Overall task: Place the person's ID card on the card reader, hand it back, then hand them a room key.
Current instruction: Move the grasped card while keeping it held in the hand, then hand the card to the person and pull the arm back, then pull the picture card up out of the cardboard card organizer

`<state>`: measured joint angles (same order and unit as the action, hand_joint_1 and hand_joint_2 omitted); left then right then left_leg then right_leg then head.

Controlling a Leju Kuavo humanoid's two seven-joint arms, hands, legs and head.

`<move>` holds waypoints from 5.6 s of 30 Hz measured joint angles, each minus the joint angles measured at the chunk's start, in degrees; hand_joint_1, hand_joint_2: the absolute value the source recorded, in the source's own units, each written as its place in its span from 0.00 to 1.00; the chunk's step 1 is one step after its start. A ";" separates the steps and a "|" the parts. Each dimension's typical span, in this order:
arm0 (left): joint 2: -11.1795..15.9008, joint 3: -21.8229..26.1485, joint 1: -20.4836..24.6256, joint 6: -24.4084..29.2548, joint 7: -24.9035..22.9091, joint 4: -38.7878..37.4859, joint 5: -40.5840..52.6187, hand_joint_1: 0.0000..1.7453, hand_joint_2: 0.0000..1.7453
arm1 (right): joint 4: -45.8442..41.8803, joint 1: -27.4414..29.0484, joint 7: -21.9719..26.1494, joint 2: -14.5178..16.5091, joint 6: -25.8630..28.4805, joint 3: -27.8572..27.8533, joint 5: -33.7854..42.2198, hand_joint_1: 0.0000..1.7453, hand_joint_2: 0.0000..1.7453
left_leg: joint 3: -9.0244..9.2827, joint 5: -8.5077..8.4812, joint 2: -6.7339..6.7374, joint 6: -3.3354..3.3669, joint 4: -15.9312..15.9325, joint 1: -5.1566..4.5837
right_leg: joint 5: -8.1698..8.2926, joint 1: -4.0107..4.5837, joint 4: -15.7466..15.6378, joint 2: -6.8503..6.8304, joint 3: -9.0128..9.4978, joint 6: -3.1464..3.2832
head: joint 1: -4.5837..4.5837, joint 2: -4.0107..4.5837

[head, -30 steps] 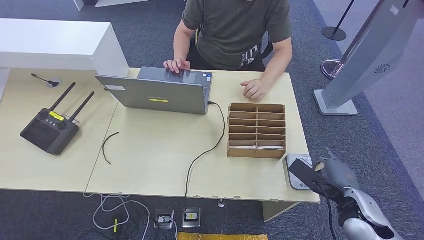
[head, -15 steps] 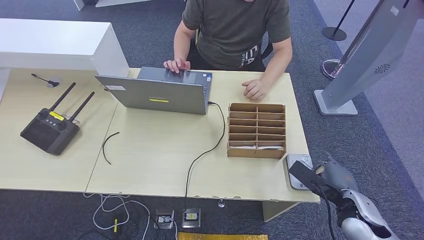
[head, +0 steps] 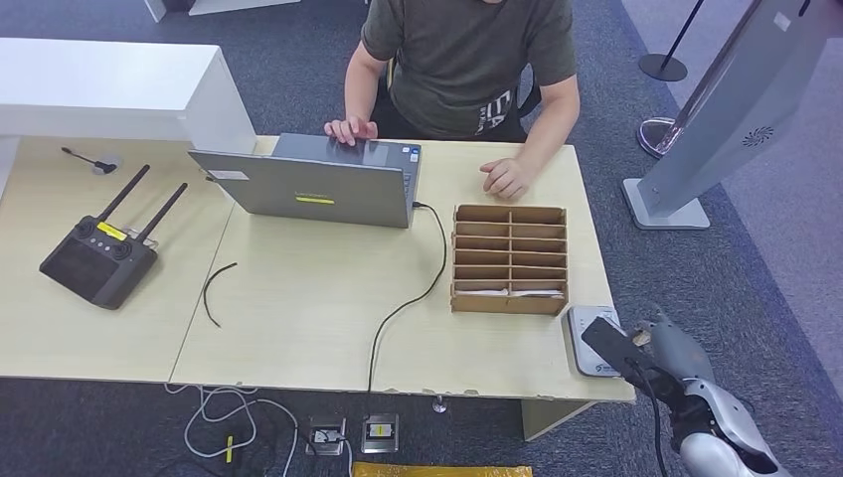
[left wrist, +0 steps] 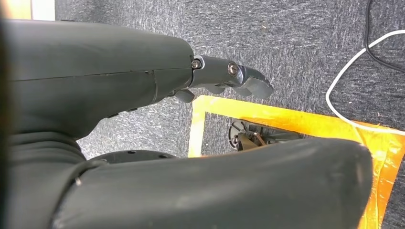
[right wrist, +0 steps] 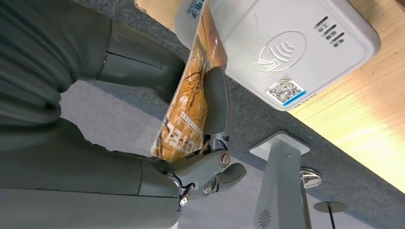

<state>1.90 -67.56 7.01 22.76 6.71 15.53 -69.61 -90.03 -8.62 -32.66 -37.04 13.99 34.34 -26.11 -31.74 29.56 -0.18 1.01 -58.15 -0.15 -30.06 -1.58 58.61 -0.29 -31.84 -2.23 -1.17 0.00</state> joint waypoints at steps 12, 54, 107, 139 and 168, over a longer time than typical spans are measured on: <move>-0.10 0.00 0.14 1.26 -0.42 0.77 1.33 0.00 0.00 | 1.05 -0.14 1.55 0.60 0.18 -0.88 -1.19 1.00 1.00 | 0.00 0.00 0.00 0.00 0.00 0.00 | 0.00 0.00 0.01 -0.01 0.01 0.00 | 0.01 0.00; -0.96 0.09 1.52 -0.80 -2.14 0.44 7.97 0.00 0.00 | -11.73 -13.68 3.71 4.69 -2.92 -3.27 -8.33 1.00 1.00 | -0.07 0.00 -0.04 -0.01 0.00 0.06 | 0.00 0.06 0.04 -0.05 0.00 0.01 | 0.01 0.00; -1.62 3.57 -1.02 0.59 -2.36 0.18 7.97 0.00 0.00 | -17.02 -9.59 -6.40 5.56 -15.64 1.90 -21.56 0.00 1.00 | -0.04 0.05 0.00 -0.09 0.00 0.09 | -0.05 0.09 0.02 0.01 -0.03 0.08 | 0.02 0.00; -2.18 5.08 0.20 0.42 -2.30 0.18 9.54 0.00 0.00 | -11.50 -10.54 -3.39 6.89 -11.83 11.02 -34.10 0.00 1.00 | -0.06 0.07 0.00 -0.12 0.00 0.15 | -0.05 0.14 0.04 0.00 -0.02 0.08 | 0.02 0.00; -2.38 5.25 1.68 0.12 -4.65 0.18 12.20 0.00 0.00 | 1.25 -11.59 -3.18 13.05 -2.44 12.13 -31.34 0.00 1.00 | -0.05 0.07 0.00 -0.12 0.00 0.16 | -0.07 0.15 0.04 0.02 -0.04 0.11 | 0.02 0.01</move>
<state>-0.48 -62.31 8.69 22.88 2.06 15.72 -57.42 -88.78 -20.21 -35.84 -23.98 11.55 46.47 -57.45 -31.79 29.63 -0.17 0.88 -58.15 0.02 -30.13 -1.43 58.65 -0.28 -31.88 -2.12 -1.15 0.01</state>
